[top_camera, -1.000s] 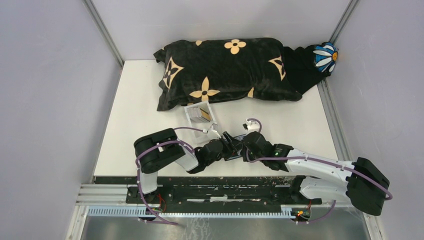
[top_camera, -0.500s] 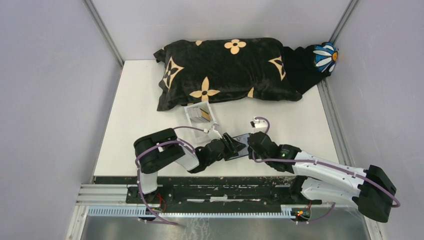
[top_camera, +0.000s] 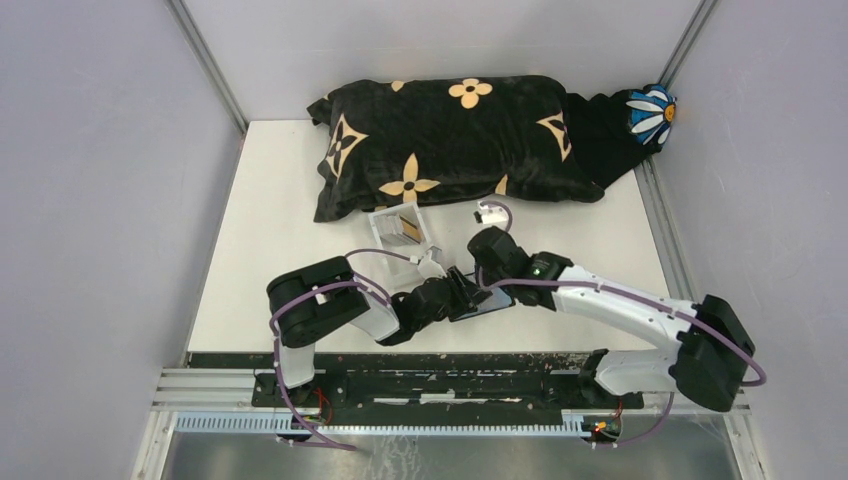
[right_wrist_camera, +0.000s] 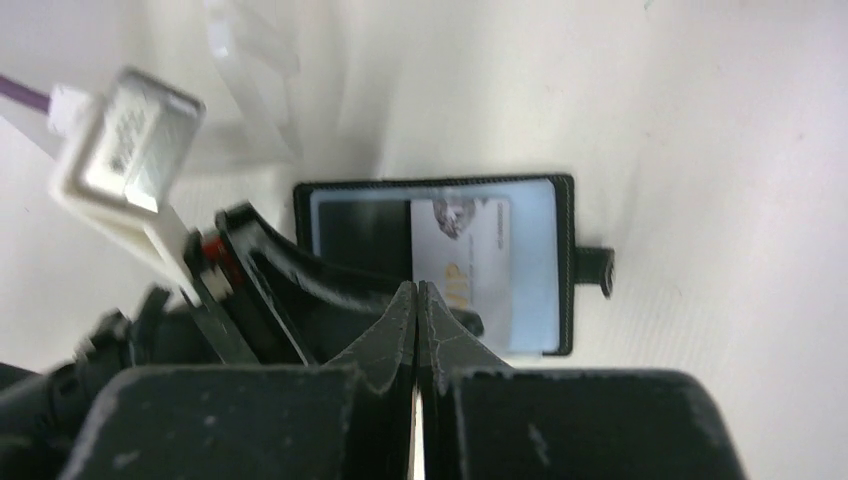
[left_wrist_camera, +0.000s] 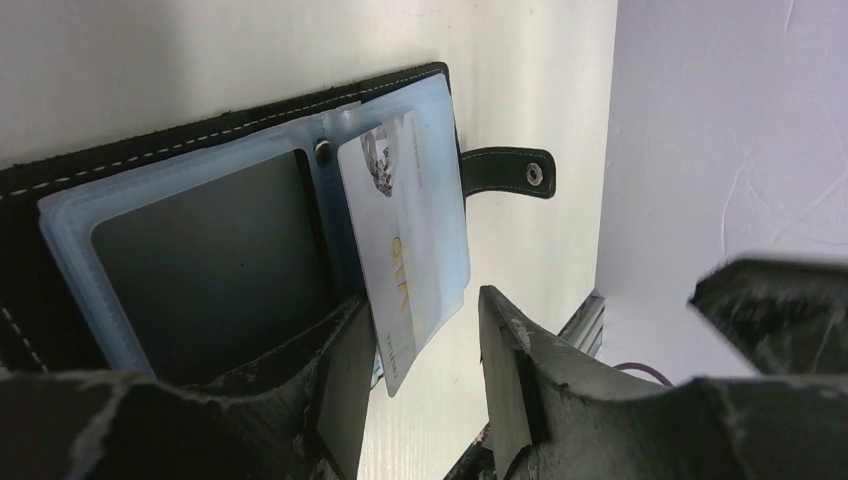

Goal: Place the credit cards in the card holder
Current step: Insert the credit card into the card holder.

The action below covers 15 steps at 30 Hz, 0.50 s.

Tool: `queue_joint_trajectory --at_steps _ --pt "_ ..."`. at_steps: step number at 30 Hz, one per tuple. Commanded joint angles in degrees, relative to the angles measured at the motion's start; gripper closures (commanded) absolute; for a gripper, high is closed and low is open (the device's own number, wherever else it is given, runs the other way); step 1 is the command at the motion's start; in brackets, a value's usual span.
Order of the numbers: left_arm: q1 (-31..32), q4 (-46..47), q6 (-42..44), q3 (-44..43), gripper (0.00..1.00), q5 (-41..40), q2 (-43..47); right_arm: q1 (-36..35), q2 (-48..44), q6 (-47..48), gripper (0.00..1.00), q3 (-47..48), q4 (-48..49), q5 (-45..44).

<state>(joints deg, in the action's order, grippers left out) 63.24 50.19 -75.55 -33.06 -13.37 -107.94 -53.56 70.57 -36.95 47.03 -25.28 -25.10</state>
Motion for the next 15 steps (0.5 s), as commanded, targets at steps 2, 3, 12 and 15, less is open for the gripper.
queue_joint_trajectory --at_steps 2,3,12,15 --pt "1.2 -10.4 6.9 0.4 0.49 3.5 -1.5 5.9 7.2 2.6 0.99 8.1 -1.6 11.0" --pt "1.2 -10.0 7.3 0.4 0.49 4.0 -1.7 6.8 8.3 2.6 0.99 8.8 -2.0 14.4" --pt "0.8 -7.4 9.4 0.0 0.49 6.0 -3.2 11.5 14.7 3.2 0.99 11.5 -3.8 29.1" --pt "0.5 -7.0 9.6 0.0 0.49 6.4 -3.4 11.9 16.1 3.2 0.99 12.5 -3.8 31.7"
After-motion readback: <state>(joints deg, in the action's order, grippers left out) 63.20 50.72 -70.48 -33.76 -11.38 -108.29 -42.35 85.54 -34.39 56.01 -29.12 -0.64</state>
